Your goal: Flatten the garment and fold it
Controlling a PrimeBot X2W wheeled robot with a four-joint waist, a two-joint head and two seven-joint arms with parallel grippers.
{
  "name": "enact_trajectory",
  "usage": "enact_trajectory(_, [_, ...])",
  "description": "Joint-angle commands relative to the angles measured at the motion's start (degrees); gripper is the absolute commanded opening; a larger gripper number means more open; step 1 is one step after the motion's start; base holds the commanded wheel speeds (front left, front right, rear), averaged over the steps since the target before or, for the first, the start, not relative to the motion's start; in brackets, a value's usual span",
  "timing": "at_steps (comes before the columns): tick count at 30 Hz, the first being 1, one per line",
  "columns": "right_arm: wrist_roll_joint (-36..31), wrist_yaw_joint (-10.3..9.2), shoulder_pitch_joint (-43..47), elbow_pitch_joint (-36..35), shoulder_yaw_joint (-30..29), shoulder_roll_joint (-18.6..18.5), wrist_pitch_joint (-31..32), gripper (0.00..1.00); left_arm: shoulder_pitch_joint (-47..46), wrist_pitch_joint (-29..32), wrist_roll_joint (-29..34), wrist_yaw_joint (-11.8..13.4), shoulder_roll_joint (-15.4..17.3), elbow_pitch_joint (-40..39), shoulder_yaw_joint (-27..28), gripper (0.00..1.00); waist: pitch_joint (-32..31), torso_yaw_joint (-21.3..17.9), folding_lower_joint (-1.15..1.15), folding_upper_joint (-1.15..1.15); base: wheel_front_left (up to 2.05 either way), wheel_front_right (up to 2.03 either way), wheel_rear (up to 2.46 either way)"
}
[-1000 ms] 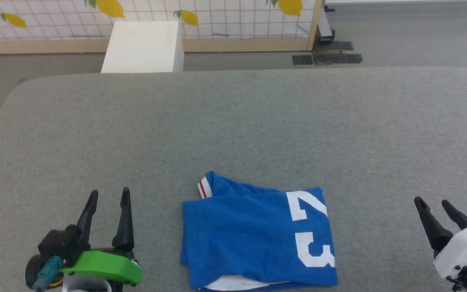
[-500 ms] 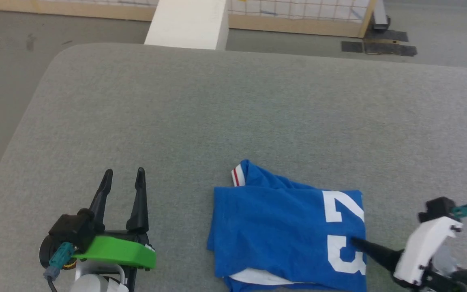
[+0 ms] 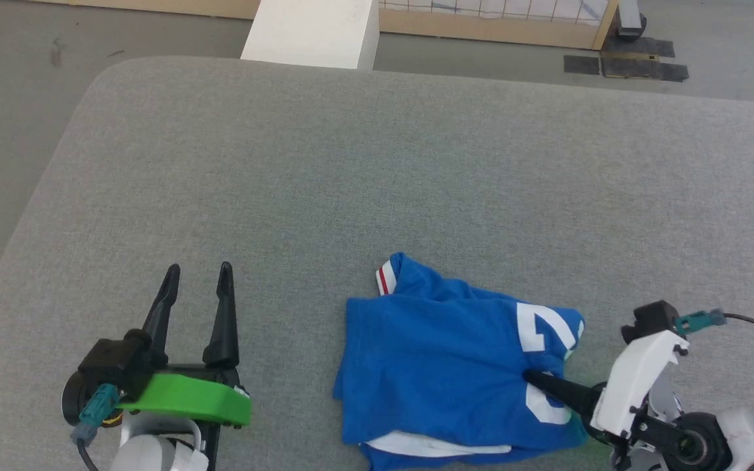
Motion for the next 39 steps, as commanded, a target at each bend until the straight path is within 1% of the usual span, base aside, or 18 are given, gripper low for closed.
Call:
enact_trajectory(1, [0.36, -0.06, -1.2, 0.25, 1.21, -0.18, -1.04, 0.0, -0.72, -0.28, 0.3, -0.41, -0.21, 0.11, 0.26, 1.0, -0.49, -0.33, 0.0, 0.69, 0.0, 0.0, 0.0])
enact_trajectory(5, [0.06, -0.06, -2.33, -0.15, 4.95, -2.4, -4.3, 0.0, 0.01, -0.28, 0.65, -0.53, -0.3, 0.64, 0.68, 1.0, -2.2, -1.14, 0.0, 0.69, 0.0, 0.0, 0.0])
enact_trajectory(8, [-2.32, -0.06, -3.12, -0.9, 8.31, -4.78, -7.24, 0.0, 0.71, -0.28, 0.99, -0.61, -0.33, 1.02, 0.77, 1.0, -4.04, -1.97, 0.0, 0.69, 0.0, 0.0, 0.0])
enact_trajectory(11, [-9.42, -0.06, -4.37, -1.3, 13.26, -8.5, -9.82, 0.0, 1.65, -0.28, 1.39, -0.66, -0.14, 1.26, 0.88, 1.0, -5.95, -3.28, 0.0, 0.69, 0.0, 0.0, 0.0])
enact_trajectory(15, [-18.21, -0.06, -6.44, -1.18, 18.2, -11.99, -11.32, 0.0, 2.67, -0.28, 1.92, -0.72, 0.09, 1.44, 0.37, 1.0, -7.4, -5.45, 0.0, 0.69, 0.0, 0.0, 0.0])
enact_trajectory(19, [-23.63, -0.06, -8.82, -1.25, 21.06, -14.19, -11.82, 0.0, 3.26, -0.28, 1.92, -0.78, 0.3, 1.52, -0.3, 1.0, -7.85, -8.24, 0.0, 0.69, 0.0, 0.0, 0.0])
enact_trajectory(24, [-28.02, -0.06, -12.21, -1.61, 24.32, -16.57, -12.58, 0.0, 4.18, -0.28, 1.59, -0.81, 0.29, 0.75, -0.26, 1.0, -7.68, -13.44, 0.0, 0.69, 0.0, 0.0, 0.0])
enact_trajectory(26, [-29.02, -0.06, -13.94, -1.73, 26.04, -17.23, -12.7, 0.0, 4.48, -0.28, 1.5, -0.82, 0.3, 0.31, -0.15, 1.0, -7.18, -16.1, 0.0, 0.69, 0.0, 0.0, 0.0])
enact_trajectory(27, [-29.55, -0.06, -15.23, -1.76, 27.11, -17.48, -13.1, 0.0, 4.6, -0.28, 1.37, -0.83, 0.27, -0.04, 0.01, 1.0, -6.75, -18.07, 0.0, 0.69, 0.0, 0.0, 0.0])
enact_trajectory(31, [-29.81, -0.06, -19.57, -0.68, 30.0, -18.71, -14.82, 0.0, 4.0, -0.28, 1.23, -0.85, 0.15, -1.19, -0.28, 1.0, -4.72, -24.19, 0.0, 0.69, 0.0, 0.0, 0.0])
enact_trajectory(35, [-29.9, -0.06, -23.84, 2.24, 30.36, -19.53, -18.69, 0.0, 2.8, -0.28, 1.28, -0.87, 0.3, -2.03, -0.64, 1.0, -2.2, -29.68, 0.0, 0.69, 0.0, 0.0, 0.0])
enact_trajectory(39, [-29.72, -0.06, -26.98, 6.47, 29.63, -20.62, -22.73, 0.0, 0.82, -0.28, 1.36, -0.88, 0.63, -2.78, -1.23, 1.0, 1.25, -33.24, 0.0, 0.69, 0.0, 0.0, 0.0])
